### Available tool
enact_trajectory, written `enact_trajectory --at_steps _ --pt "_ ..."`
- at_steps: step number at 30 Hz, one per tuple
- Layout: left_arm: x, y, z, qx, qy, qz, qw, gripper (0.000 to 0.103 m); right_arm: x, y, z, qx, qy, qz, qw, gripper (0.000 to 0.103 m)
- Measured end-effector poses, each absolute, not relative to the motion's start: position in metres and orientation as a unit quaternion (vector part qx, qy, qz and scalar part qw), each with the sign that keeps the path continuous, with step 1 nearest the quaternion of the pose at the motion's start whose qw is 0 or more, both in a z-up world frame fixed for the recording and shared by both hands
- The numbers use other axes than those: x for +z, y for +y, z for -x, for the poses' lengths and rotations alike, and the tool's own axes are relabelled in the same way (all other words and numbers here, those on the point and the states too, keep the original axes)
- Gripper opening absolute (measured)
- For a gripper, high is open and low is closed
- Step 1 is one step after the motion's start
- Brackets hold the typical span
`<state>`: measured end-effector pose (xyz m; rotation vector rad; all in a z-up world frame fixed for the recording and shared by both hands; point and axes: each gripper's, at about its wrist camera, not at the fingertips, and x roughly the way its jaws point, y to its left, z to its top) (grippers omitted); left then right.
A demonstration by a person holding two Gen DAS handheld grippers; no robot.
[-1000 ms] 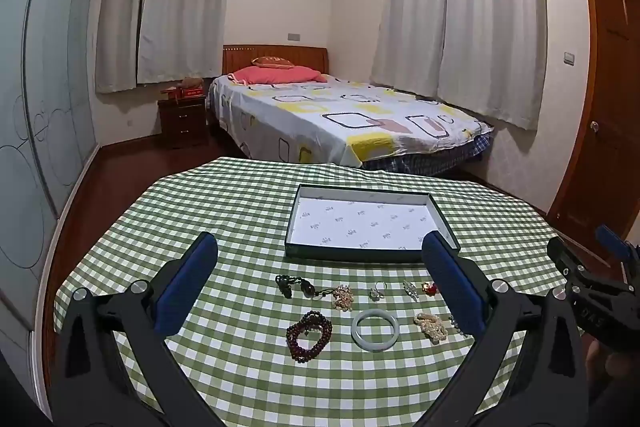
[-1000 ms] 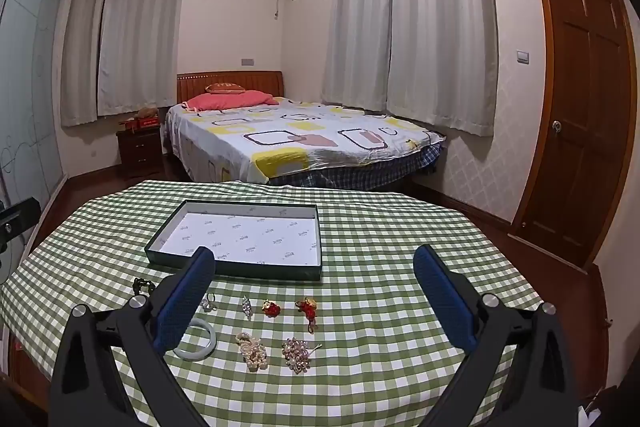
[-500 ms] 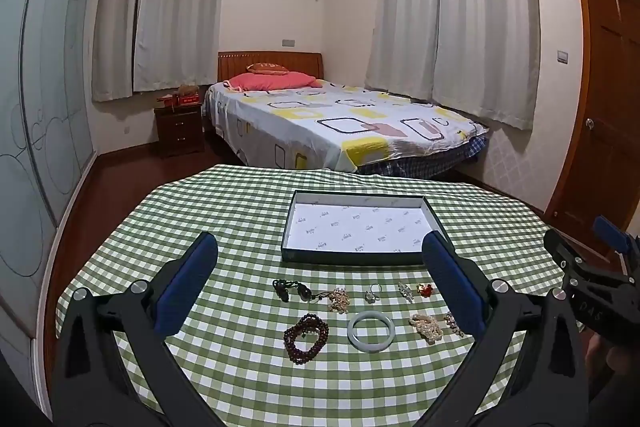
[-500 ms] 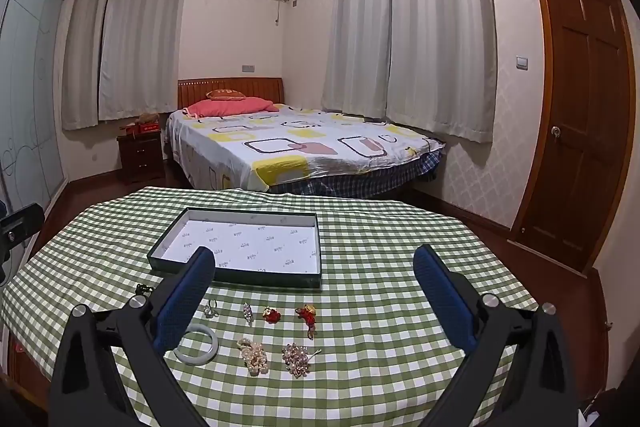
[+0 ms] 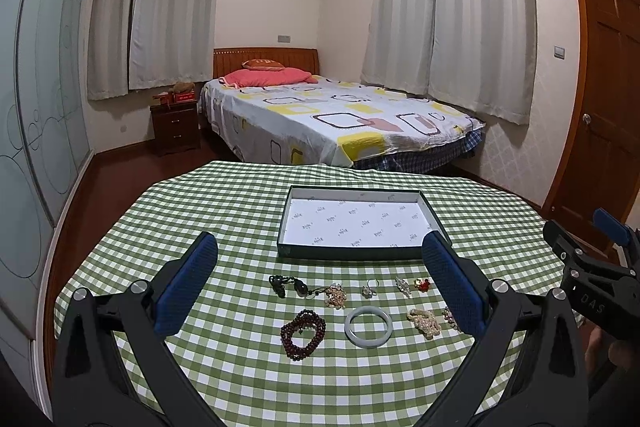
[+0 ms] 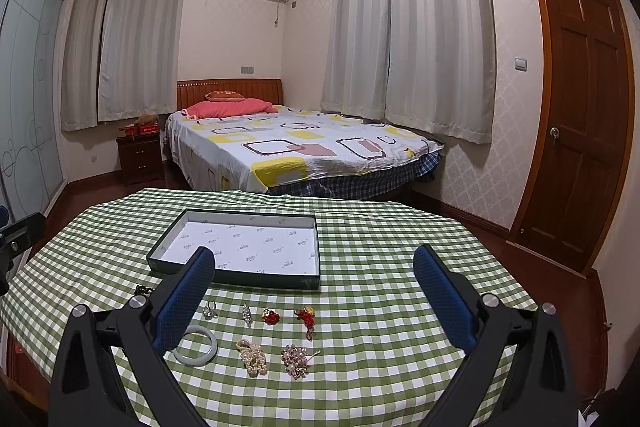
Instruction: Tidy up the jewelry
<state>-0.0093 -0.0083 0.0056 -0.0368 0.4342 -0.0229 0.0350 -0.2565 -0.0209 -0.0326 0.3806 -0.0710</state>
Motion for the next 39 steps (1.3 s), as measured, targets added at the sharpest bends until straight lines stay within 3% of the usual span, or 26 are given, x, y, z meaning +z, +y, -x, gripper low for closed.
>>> enact_trajectory --at_steps 39 --pt "-0.0001 -0.0071 0.0082 -0.011 0.219 0.019 0.976 0.1 -0.0213 -0.2552 -0.0334 -0.036 0.187 0.017 0.982 0.097"
